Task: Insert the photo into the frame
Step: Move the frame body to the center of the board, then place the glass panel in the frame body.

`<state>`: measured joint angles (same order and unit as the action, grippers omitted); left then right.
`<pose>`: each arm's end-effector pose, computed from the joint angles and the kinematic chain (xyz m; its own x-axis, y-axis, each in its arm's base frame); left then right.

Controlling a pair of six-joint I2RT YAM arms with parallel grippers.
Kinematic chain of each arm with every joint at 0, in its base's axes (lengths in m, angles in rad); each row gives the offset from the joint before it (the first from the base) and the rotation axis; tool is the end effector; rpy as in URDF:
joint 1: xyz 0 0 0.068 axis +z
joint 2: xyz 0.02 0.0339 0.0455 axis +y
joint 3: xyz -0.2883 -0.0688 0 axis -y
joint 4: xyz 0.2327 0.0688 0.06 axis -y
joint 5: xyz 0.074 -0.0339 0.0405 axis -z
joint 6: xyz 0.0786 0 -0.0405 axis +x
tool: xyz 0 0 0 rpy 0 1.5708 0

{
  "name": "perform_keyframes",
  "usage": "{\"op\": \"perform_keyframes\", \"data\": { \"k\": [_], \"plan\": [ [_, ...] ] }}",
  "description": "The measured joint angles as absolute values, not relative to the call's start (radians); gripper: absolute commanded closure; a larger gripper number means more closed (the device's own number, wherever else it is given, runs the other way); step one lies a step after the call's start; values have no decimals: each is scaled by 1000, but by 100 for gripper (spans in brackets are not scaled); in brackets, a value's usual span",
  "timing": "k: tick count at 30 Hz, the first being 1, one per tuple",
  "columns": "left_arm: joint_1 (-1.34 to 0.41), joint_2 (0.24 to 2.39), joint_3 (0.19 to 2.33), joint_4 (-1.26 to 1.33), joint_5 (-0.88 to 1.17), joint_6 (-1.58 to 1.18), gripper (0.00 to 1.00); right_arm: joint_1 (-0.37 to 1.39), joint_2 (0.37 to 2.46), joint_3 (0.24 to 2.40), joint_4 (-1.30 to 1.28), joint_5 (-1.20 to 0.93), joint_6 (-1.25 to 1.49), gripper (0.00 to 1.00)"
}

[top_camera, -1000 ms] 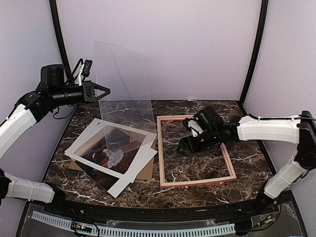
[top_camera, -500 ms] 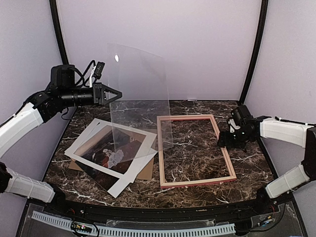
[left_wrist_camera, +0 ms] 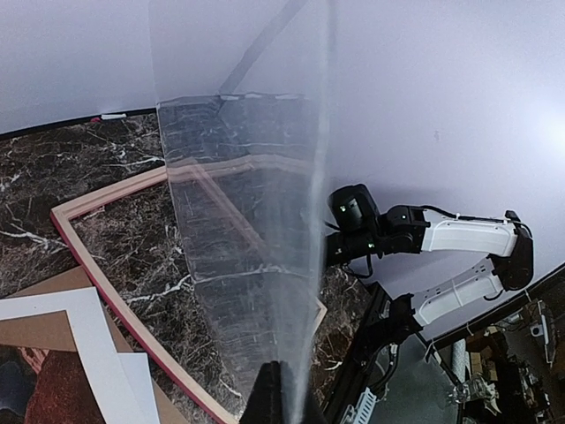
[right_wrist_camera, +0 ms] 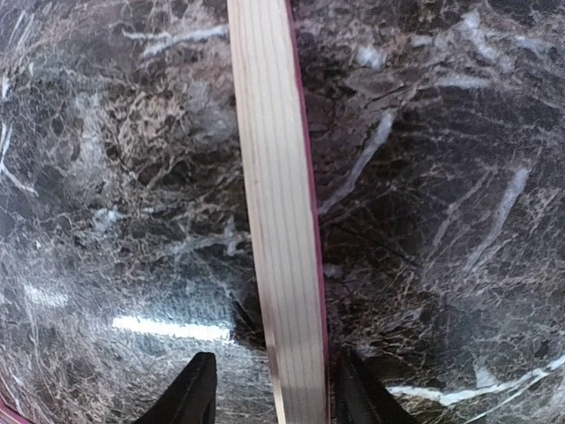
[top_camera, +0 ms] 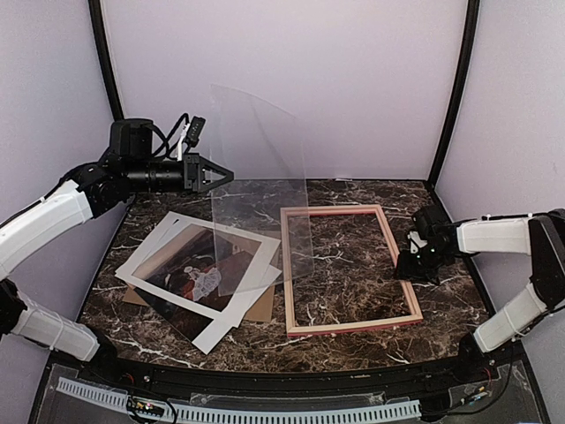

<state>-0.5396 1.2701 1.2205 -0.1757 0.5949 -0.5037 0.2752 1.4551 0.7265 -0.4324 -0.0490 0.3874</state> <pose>0.2395 -0.1948 0.4062 -0.5994 -0.1070 -0.7932 0.6906 0.4319 -0.5801 0.2502 0.0746 0.1498 -0.9269 0.1304 -0.3519 0.0648 0.9792 0.1921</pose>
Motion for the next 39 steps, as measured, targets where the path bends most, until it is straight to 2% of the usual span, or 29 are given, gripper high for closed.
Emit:
{"op": "perform_keyframes", "data": {
  "k": [6,11,12,17,20,26,34,39],
  "plan": [
    [-554,1292,1227,-159,595,-509,100,274,1428,665,-388,-82,432,66],
    [-561,1304,1228,-141,597,-513,100,287,1345,591,-362,-128,492,66],
    [-562,1308,1228,-136,599,-516,100,294,1328,577,-360,-135,505,64],
    [-589,1335,1228,-90,606,-546,100,317,1255,548,-371,-134,550,38],
    [-624,1362,1228,-45,611,-572,100,315,1237,567,-392,-101,554,30],
    [-714,1465,1260,41,614,-640,100,249,1266,674,-423,-59,519,25],
    [-820,1679,1449,205,683,-779,100,28,1270,809,-427,-64,453,24],
    [-844,1767,1456,351,721,-910,100,-73,1256,846,-443,-91,423,23]
  ]
}}
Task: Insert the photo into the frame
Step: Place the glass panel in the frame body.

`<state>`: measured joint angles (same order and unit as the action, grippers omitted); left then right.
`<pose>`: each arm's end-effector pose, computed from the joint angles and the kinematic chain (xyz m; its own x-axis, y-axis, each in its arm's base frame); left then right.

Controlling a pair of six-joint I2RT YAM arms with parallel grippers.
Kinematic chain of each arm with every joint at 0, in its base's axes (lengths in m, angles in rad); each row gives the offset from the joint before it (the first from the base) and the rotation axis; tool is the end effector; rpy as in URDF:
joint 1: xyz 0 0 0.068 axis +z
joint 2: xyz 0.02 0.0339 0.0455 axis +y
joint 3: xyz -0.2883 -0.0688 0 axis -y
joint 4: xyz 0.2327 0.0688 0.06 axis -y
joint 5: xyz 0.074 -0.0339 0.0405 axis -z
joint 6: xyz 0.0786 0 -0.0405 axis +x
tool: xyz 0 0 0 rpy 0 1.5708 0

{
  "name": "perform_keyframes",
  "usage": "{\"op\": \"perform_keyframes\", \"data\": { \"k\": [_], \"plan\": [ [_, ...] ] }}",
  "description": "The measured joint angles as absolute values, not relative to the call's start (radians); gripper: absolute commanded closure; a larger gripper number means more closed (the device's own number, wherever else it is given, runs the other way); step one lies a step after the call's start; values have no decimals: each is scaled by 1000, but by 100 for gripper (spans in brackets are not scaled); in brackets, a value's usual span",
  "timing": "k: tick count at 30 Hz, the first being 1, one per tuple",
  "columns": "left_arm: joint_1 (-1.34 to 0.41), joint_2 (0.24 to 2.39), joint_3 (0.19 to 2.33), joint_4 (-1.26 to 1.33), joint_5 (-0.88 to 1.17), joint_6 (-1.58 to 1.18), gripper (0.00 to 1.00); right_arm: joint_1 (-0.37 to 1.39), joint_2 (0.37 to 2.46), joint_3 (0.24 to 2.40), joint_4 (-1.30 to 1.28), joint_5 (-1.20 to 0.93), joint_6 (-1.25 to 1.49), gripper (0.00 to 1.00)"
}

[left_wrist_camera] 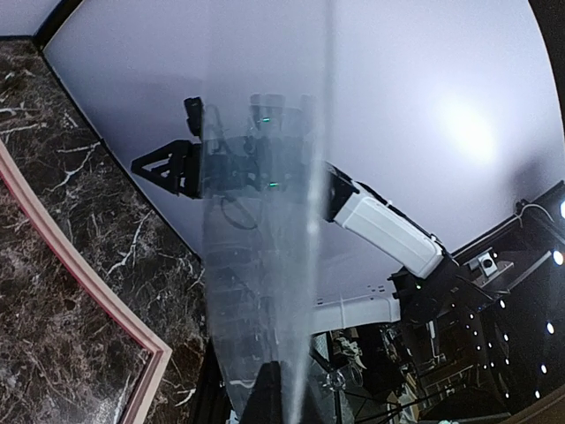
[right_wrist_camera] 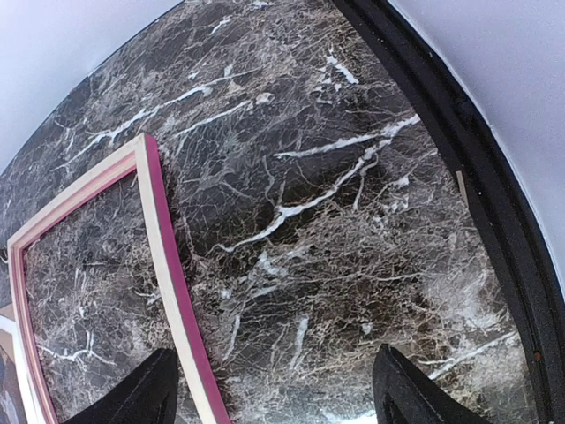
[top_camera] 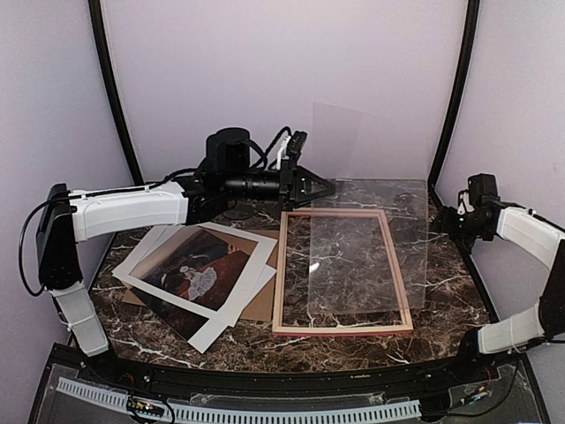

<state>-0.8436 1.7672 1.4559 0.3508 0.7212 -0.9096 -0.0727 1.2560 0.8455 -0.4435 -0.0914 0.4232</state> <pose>0.2598 -0.3700 0.3874 -0.7729 -0.0231 -0.6342 0.6346 -0.0194 -0.7726 0.2679 -0.0123 0.2350 -0.6804 0.4596 -0.5708 0.3202 0.8871 0.3325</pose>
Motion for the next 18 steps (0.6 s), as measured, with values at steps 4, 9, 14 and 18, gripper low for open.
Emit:
{"op": "perform_keyframes", "data": {
  "k": [4,9,14,18],
  "plan": [
    [-844,1855,1442,385,712,-971,100,-94,1253,850,-449,-122,409,24],
    [-835,1972,1403,388,695,-1022,100,-94,1271,851,-451,-162,390,24],
    [-813,2066,1386,343,682,-1014,100,-94,1292,850,-449,-193,377,24],
    [-790,2103,1385,284,667,-978,100,-94,1293,850,-449,-198,373,24]
  ]
}}
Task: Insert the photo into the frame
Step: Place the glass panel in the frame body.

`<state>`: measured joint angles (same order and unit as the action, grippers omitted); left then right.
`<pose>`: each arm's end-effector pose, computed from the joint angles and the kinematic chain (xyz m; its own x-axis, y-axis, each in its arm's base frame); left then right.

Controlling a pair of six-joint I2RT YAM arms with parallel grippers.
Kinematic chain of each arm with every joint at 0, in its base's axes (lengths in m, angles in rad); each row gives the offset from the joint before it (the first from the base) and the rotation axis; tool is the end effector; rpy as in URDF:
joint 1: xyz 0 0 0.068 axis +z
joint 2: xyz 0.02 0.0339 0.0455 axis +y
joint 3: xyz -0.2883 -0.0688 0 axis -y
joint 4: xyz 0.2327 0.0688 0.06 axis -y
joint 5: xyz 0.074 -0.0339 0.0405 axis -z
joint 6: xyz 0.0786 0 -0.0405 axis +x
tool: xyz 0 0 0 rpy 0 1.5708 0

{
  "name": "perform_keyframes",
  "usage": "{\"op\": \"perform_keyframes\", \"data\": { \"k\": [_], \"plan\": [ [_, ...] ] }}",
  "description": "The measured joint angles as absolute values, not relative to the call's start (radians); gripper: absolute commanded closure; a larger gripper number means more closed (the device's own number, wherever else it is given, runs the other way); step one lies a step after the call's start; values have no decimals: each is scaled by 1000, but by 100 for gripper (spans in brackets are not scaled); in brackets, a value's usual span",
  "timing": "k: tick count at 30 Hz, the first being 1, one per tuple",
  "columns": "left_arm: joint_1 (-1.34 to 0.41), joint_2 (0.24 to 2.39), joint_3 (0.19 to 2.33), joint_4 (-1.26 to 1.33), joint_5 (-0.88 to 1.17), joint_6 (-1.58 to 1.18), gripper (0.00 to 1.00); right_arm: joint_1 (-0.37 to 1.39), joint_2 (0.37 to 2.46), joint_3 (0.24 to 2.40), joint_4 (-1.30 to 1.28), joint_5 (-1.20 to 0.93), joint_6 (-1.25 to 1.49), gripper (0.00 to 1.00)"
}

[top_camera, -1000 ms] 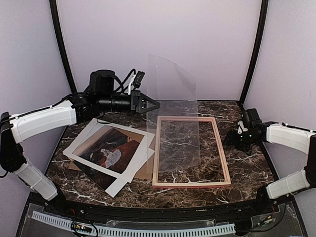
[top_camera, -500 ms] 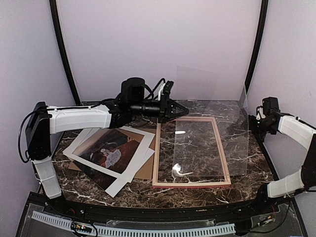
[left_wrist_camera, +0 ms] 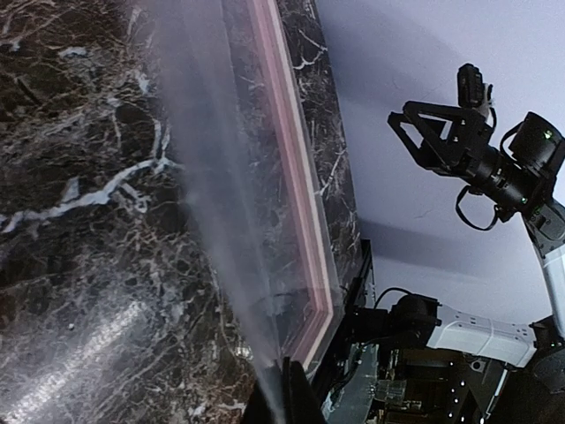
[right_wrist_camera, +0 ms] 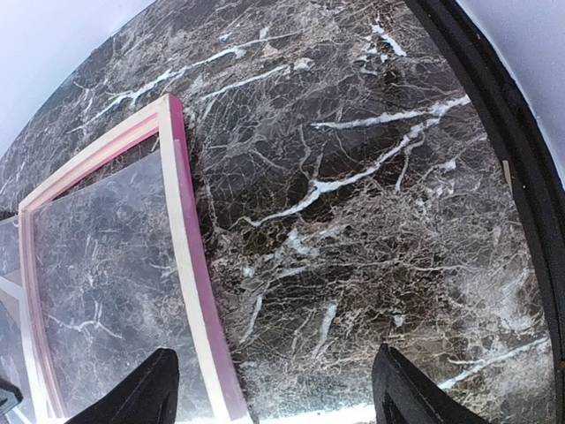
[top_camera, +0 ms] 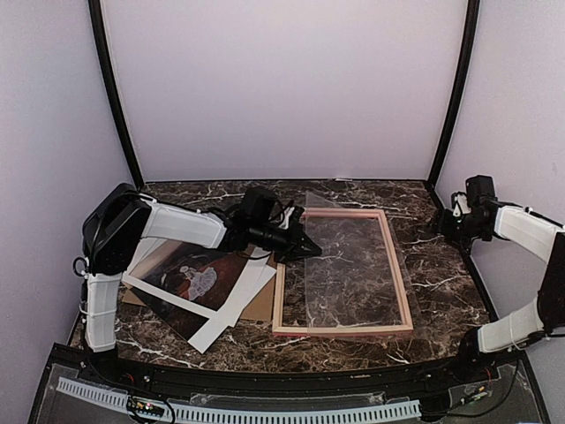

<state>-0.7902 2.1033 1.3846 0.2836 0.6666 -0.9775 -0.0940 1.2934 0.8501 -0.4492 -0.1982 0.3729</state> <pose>0.3202 -0.3924 0.1966 -0.9559 0.0392 -0.2909 0.2869 0.3348 -0.8976 0.2720 -0.0101 0.2275 -0.7332 0.4279 -0.5285 0.2536 0.8932 0.3714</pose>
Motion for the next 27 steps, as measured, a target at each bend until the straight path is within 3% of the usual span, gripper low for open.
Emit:
{"op": "perform_keyframes", "data": {
  "k": [27],
  "plan": [
    [-731,2169,1479,64,615,-768,100,-11,1407,835,-392,-207,332,23]
  ]
}}
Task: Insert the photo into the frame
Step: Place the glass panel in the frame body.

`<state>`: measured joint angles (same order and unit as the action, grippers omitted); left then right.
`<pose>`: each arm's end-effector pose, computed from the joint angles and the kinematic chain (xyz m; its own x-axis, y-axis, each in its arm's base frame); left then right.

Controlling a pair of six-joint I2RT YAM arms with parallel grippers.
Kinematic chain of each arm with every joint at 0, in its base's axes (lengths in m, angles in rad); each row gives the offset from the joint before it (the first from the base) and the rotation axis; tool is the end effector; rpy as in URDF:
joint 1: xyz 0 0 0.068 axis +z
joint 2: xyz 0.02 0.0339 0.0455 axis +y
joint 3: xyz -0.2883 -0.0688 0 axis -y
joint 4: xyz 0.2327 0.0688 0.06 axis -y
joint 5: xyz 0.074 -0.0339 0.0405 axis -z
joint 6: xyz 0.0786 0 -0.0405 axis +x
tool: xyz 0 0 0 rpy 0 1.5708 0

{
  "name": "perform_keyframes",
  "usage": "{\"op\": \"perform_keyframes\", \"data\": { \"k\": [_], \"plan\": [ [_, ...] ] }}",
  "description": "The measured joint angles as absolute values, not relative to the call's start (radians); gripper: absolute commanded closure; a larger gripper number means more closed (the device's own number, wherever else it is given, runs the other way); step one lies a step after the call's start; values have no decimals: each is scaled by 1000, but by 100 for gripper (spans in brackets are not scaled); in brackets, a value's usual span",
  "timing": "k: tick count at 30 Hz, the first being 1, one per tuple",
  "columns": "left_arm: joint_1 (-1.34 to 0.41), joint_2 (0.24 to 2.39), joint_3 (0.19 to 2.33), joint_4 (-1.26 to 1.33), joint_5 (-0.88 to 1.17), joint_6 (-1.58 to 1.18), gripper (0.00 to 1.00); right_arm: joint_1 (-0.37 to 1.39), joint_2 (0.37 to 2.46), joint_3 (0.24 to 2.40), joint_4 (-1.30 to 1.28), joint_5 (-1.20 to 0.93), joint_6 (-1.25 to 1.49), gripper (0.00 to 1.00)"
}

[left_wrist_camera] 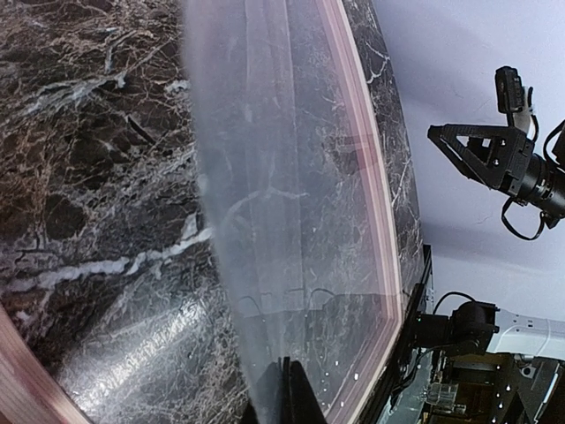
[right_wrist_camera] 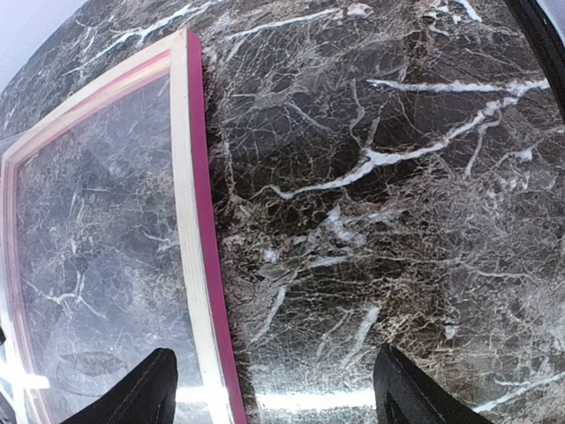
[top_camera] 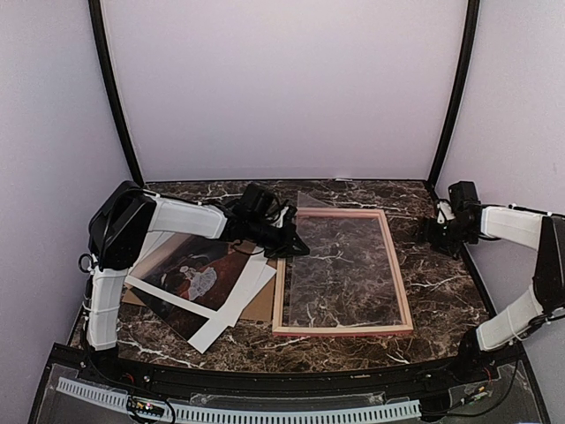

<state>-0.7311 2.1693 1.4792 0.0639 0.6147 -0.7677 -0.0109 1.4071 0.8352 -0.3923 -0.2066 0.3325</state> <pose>0.3509 -0.3756 0.1688 -0.9343 0.0759 -0.3483 0.3398 0.4849 -0.8059 0.2874 0.0130 0.1985 -0.8112 0.3283 -0.4838 0.1677 0.9234 0.3454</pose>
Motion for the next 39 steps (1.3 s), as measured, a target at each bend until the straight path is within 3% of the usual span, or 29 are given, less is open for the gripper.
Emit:
{"op": "perform_keyframes", "data": {
  "k": [39],
  "plan": [
    [-693,2229,1638,-112,617,-664,100,80,1461,819,-352,-237,311,23]
  ]
}}
